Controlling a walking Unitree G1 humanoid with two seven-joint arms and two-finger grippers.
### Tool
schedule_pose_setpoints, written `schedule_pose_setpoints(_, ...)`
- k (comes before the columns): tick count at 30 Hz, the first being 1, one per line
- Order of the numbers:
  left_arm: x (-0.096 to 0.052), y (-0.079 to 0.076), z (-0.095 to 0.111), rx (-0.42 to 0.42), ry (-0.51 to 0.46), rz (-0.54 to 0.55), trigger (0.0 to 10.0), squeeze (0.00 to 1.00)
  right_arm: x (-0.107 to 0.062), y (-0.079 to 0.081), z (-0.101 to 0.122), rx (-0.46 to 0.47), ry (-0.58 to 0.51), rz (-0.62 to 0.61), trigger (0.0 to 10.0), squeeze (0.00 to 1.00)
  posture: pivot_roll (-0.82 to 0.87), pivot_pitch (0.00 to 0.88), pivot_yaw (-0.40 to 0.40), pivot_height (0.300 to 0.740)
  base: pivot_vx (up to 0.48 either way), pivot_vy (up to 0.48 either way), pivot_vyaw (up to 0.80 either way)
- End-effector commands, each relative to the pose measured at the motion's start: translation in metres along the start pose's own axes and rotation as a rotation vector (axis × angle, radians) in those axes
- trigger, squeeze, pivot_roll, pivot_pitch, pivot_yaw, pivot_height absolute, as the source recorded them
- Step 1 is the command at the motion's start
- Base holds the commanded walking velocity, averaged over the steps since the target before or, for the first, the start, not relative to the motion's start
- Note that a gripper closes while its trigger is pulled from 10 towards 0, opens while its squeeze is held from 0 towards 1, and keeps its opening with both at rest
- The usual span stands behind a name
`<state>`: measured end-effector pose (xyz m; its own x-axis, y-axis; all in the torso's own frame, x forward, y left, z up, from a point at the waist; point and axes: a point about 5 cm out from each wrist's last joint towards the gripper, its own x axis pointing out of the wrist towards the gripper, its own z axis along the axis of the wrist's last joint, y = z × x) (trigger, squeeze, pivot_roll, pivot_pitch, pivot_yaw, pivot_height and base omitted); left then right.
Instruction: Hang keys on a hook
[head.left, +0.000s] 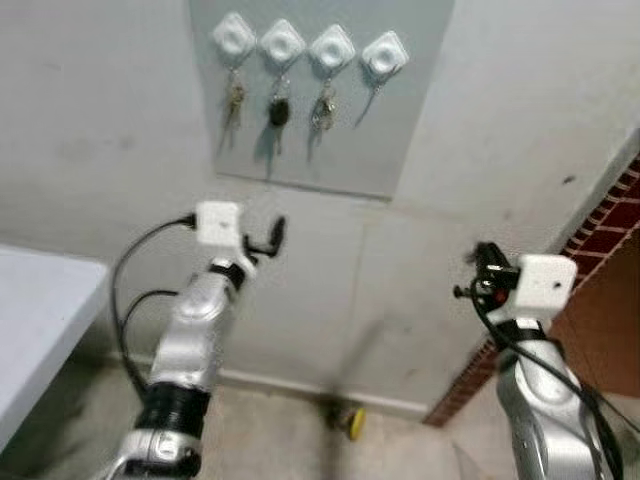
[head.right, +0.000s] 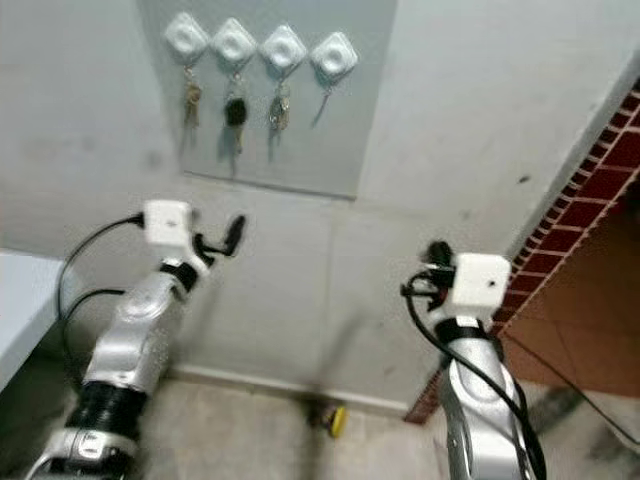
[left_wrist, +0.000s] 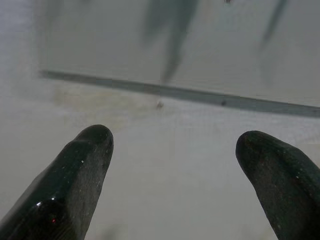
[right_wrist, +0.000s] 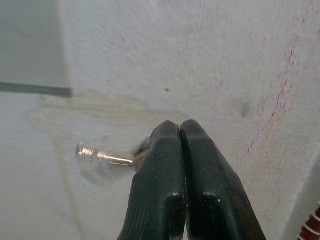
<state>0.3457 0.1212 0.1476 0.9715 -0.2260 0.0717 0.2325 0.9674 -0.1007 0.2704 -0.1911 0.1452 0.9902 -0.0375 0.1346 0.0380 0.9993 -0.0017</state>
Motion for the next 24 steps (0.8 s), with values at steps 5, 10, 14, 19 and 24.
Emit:
schedule_pose_setpoints(5, -0.003, -0.019, 0.008, 0.051, -0.065, -0.104, 10.0, 0.0, -0.001, -0.005, 0.003, -0.006, -0.005, 0.006, 10.0, 0.0, -0.01, 0.092, -0.028, 0.74, 0.0, 0.0, 0.0)
schedule_pose_setpoints(10, -0.006, -0.029, 0.011, 0.089, -0.1, -0.183, 10.0, 0.0, -0.001, 0.001, 0.008, 0.006, -0.025, 0.075, 10.0, 0.0, -0.01, 0.09, -0.027, 0.74, 0.0, 0.0, 0.0)
schedule_pose_setpoints(14, -0.008, -0.035, 0.016, 0.104, -0.129, -0.243, 10.0, 0.0, 0.002, 0.007, 0.022, 0.034, -0.086, 0.15, 10.0, 0.0, -0.01, 0.087, -0.026, 0.74, 0.0, 0.0, 0.0)
schedule_pose_setpoints(19, -0.009, -0.039, 0.024, 0.105, -0.16, -0.279, 10.0, 0.0, 0.008, 0.013, 0.042, 0.049, -0.159, 0.213, 10.0, 0.0, 0.0, 0.089, -0.027, 0.74, 0.0, 0.0, 0.0)
schedule_pose_setpoints(24, -0.01, -0.041, 0.029, 0.1, -0.171, -0.309, 10.0, 0.0, 0.014, 0.017, 0.055, 0.056, -0.204, 0.256, 10.0, 0.0, 0.0, 0.095, -0.024, 0.74, 0.0, 0.0, 0.0)
